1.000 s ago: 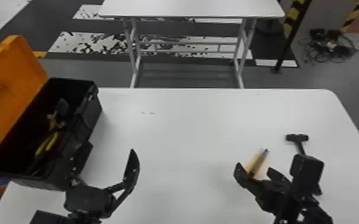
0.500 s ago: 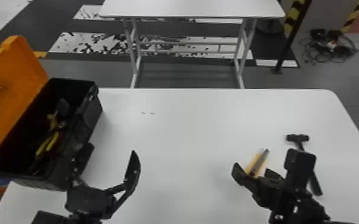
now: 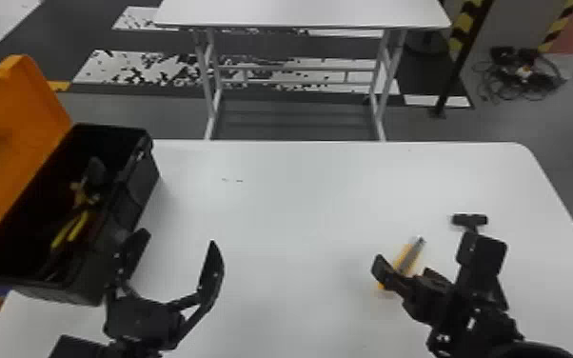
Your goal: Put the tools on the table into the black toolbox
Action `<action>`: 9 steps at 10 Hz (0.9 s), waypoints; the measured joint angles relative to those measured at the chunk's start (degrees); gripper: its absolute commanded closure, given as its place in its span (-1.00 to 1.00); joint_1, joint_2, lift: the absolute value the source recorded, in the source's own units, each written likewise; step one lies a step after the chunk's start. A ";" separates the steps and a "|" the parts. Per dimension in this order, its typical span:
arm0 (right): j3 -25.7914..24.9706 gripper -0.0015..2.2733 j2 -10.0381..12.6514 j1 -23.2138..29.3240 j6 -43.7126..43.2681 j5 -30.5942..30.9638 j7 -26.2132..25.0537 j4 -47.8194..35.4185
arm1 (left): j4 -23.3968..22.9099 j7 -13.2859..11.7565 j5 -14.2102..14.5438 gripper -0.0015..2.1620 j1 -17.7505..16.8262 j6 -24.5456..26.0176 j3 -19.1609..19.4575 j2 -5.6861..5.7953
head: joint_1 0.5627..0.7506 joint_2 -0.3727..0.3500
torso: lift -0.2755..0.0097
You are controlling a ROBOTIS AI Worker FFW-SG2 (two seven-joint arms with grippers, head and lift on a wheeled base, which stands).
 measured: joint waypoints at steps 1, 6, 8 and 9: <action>-0.71 -0.82 0.00 -0.46 1.15 -0.96 -0.17 0.05 | 0.07 -0.04 0.01 -0.97 -0.11 0.03 -0.03 0.04 | 0.41 0.01 | 0.41; -2.66 -0.82 0.00 -2.52 2.35 -4.67 -1.07 2.82 | 0.12 -0.36 -0.14 -0.97 -0.33 0.73 -0.21 0.16 | 0.41 -0.05 | 0.41; -2.59 -0.82 0.00 -2.91 2.53 -5.08 -1.14 3.23 | 0.11 -0.44 -0.10 -0.97 -0.33 0.75 -0.21 0.23 | 0.41 -0.04 | 0.41; -2.57 -0.82 0.00 -3.06 3.23 -5.10 -1.14 3.40 | 0.11 -0.44 -0.08 -0.97 -0.33 0.77 -0.21 0.27 | 0.41 -0.03 | 0.41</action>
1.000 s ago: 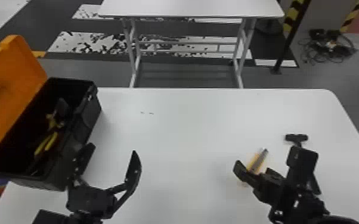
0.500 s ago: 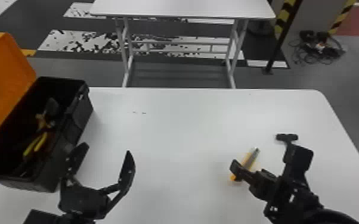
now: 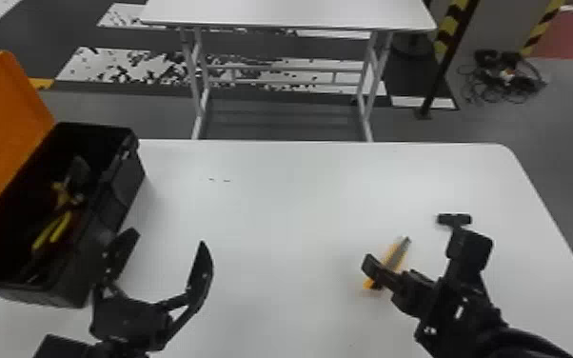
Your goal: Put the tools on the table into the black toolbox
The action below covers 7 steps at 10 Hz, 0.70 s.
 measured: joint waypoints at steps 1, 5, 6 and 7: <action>0.00 -0.81 0.00 -0.12 0.82 0.05 -0.07 0.09 | 0.00 0.00 0.01 -0.97 0.00 0.01 0.00 0.04 | 0.41 -0.02 | 0.41; -0.06 -0.64 0.00 -0.89 3.86 0.66 -0.44 0.35 | 0.00 -0.09 0.00 -0.97 0.06 0.08 -0.23 0.35 | 0.41 -0.03 | 0.41; -0.07 -0.58 0.00 -1.02 4.19 0.67 -0.44 0.39 | 0.00 -0.09 0.05 -0.97 0.11 0.06 -0.26 0.43 | 0.41 -0.03 | 0.41; -0.04 -0.58 0.00 -1.09 4.46 0.67 -0.47 0.39 | 0.00 -0.09 0.08 -0.97 0.16 0.00 -0.26 0.53 | 0.41 -0.02 | 0.41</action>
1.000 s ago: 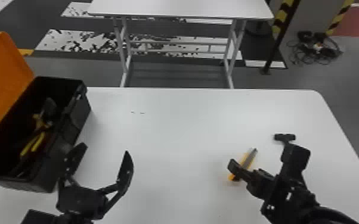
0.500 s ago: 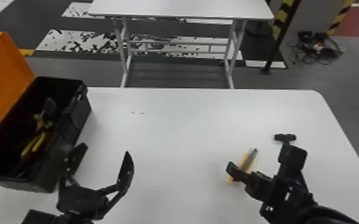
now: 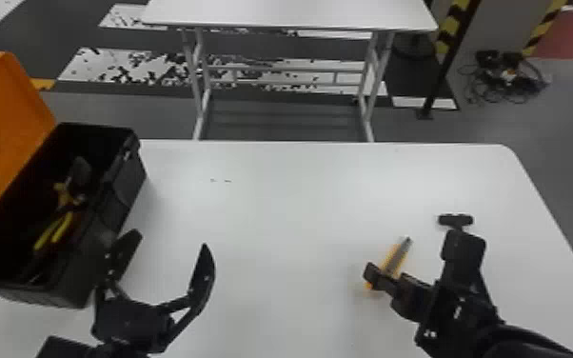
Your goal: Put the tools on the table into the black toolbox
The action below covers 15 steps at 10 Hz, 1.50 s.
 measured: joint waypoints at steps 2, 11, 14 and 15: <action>-0.05 -0.47 0.00 -0.10 0.47 0.00 -0.06 0.00 | 0.00 0.00 0.01 -0.97 0.02 -0.03 -0.06 0.12 | 0.41 -0.02 | 0.41; -1.40 0.95 0.00 1.10 -1.16 2.31 4.13 -0.77 | -0.25 0.07 -0.11 -0.97 -0.09 -0.03 -0.09 0.06 | 0.41 -0.06 | 0.41; -1.10 0.95 0.00 2.78 -4.93 2.89 5.46 -2.62 | -1.85 -0.03 -0.16 -0.97 -0.09 0.14 -0.14 0.04 | 0.41 -0.08 | 0.41; -0.84 0.95 0.00 3.36 -5.72 3.72 6.02 -3.40 | -3.20 -0.46 -0.03 -0.94 0.05 0.82 -0.26 0.04 | 0.41 -0.08 | 0.41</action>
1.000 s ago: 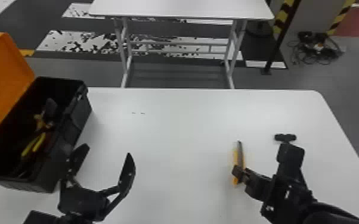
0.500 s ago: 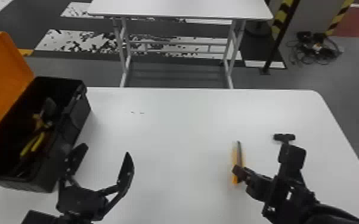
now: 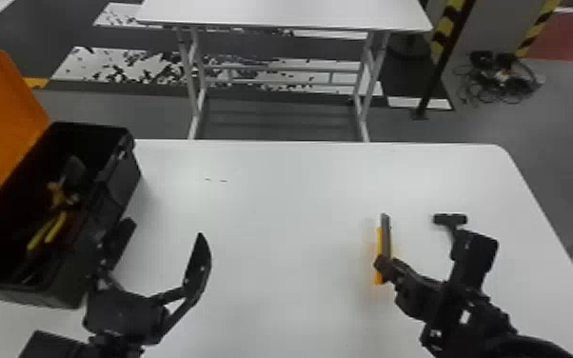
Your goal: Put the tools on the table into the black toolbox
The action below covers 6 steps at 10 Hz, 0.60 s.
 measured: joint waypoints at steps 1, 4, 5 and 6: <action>0.35 0.95 0.00 0.71 -0.60 1.13 0.84 -0.75 | -1.54 -0.59 0.15 -0.93 0.15 1.26 -0.38 0.00 | 0.41 -0.10 | 0.41; 0.23 0.95 0.00 3.07 -6.22 3.60 9.36 -1.79 | -5.36 -3.87 2.02 -0.93 -0.09 7.81 -1.48 -0.19 | 0.41 -0.13 | 0.41; -0.19 0.95 0.00 4.03 -8.17 4.13 11.62 -2.52 | -6.81 -5.39 3.19 -0.93 -0.13 10.45 -1.58 -0.29 | 0.41 -0.16 | 0.41; -0.38 0.95 0.00 5.17 -10.44 5.07 13.82 -3.44 | -8.21 -7.48 5.14 -0.93 -0.25 14.03 -1.43 -0.36 | 0.41 -0.19 | 0.41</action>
